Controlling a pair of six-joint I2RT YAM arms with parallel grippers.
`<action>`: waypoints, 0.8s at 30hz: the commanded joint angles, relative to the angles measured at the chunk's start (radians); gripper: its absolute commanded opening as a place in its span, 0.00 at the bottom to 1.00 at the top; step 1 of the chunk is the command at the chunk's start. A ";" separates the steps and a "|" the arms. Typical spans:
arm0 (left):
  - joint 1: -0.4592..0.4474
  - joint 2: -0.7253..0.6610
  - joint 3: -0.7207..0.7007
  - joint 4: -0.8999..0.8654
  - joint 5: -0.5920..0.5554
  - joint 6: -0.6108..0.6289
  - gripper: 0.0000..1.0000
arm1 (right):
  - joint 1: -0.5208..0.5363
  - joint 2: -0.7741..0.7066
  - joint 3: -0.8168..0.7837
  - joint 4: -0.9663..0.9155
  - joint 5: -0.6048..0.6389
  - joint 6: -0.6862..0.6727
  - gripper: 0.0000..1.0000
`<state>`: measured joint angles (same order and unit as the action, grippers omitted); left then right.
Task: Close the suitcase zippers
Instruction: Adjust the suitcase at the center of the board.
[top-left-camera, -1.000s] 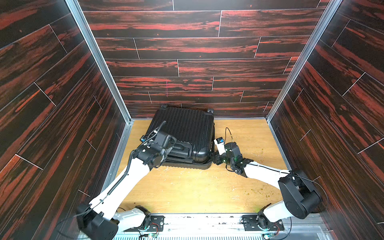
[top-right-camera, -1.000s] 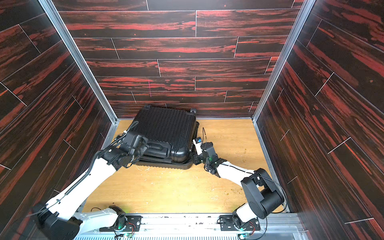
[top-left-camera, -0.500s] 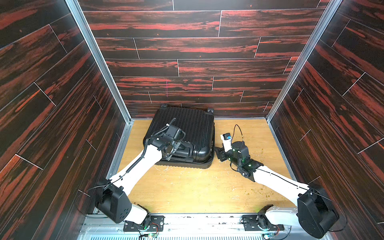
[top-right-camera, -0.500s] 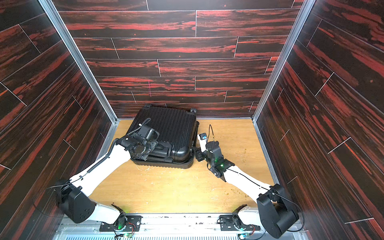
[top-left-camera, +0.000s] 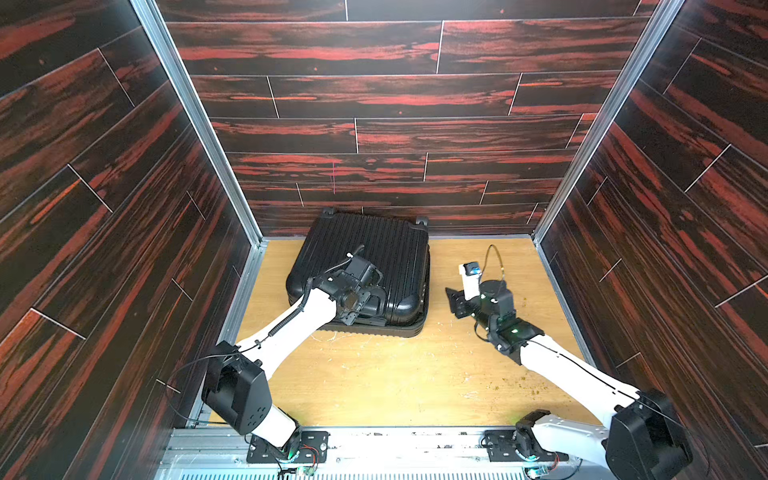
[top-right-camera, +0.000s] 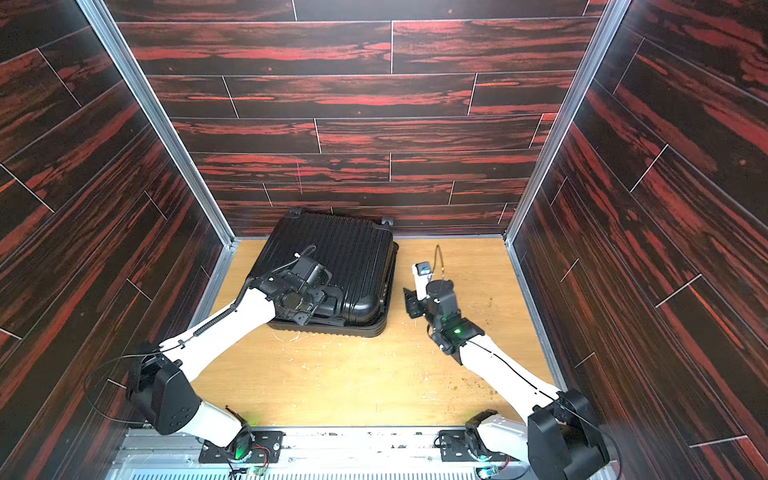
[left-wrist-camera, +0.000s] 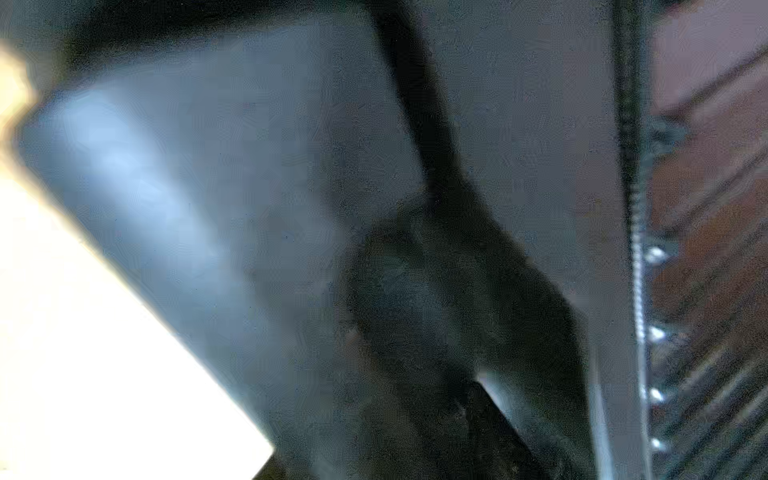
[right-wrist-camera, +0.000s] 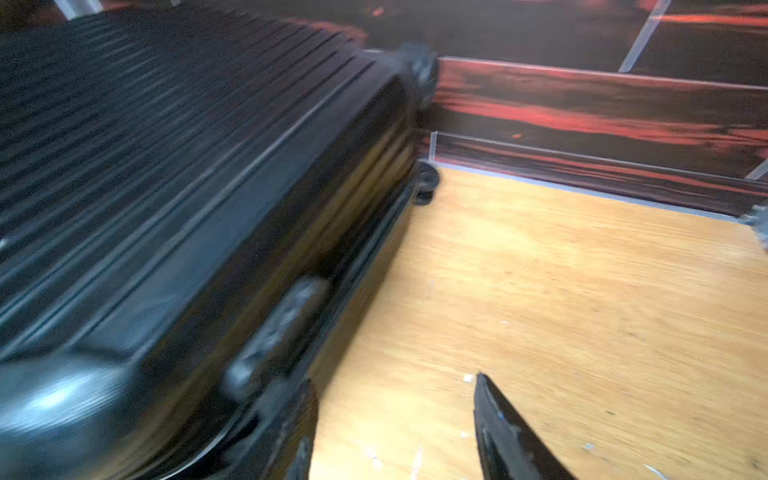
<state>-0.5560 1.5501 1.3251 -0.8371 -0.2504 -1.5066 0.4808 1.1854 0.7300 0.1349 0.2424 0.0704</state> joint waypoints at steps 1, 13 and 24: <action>-0.001 -0.043 -0.011 -0.052 -0.181 0.085 0.45 | -0.064 -0.059 -0.007 -0.038 -0.040 0.006 0.61; 0.271 -0.250 -0.248 0.390 0.059 0.755 0.31 | -0.247 -0.118 -0.061 -0.096 -0.241 0.015 0.62; 0.377 -0.061 -0.012 0.231 0.344 1.203 0.23 | -0.254 -0.039 -0.130 0.050 -0.359 0.079 0.62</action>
<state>-0.1528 1.4773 1.2438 -0.5892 -0.0807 -0.5674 0.2333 1.1198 0.6201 0.1219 -0.0654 0.1242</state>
